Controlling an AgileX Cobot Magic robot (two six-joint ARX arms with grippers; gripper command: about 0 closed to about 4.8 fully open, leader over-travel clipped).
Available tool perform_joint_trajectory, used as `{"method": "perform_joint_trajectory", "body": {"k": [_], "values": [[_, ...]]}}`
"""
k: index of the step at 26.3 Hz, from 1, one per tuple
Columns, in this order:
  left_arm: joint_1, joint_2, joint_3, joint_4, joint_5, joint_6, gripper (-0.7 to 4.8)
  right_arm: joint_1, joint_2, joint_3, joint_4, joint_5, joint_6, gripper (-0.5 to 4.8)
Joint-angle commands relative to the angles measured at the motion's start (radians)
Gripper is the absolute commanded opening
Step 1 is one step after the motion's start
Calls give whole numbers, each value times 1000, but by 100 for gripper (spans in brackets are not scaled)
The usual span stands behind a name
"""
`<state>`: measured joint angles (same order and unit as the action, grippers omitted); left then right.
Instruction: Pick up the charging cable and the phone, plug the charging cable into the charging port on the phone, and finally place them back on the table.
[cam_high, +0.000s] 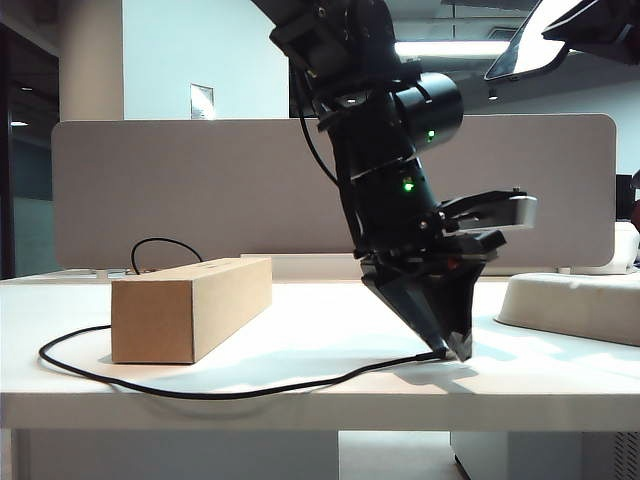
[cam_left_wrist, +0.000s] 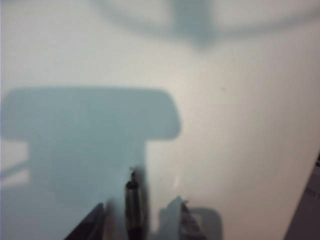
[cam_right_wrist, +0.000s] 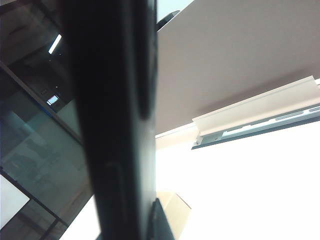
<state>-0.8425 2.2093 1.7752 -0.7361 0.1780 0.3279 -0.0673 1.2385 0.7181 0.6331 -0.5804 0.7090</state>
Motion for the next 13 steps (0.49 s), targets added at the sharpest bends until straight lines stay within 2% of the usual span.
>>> {"method": "perform_joint_trajectory", "body": {"k": [1, 7, 8, 10, 13], "values": [[-2, 6, 4, 13, -2, -10, 183, 1, -8, 8, 44, -7, -6, -7], [2, 19, 4, 11, -6, -14, 182, 0, -8, 8, 44, -22, -6, -7], [2, 19, 4, 8, -6, -14, 170, 0, -8, 8, 45, -23, -6, -7], [2, 19, 4, -4, -6, -14, 109, 0, -8, 8, 45, -24, -6, -7], [2, 19, 4, -36, -6, -14, 96, 0, -8, 8, 45, -24, -6, -7]]}}
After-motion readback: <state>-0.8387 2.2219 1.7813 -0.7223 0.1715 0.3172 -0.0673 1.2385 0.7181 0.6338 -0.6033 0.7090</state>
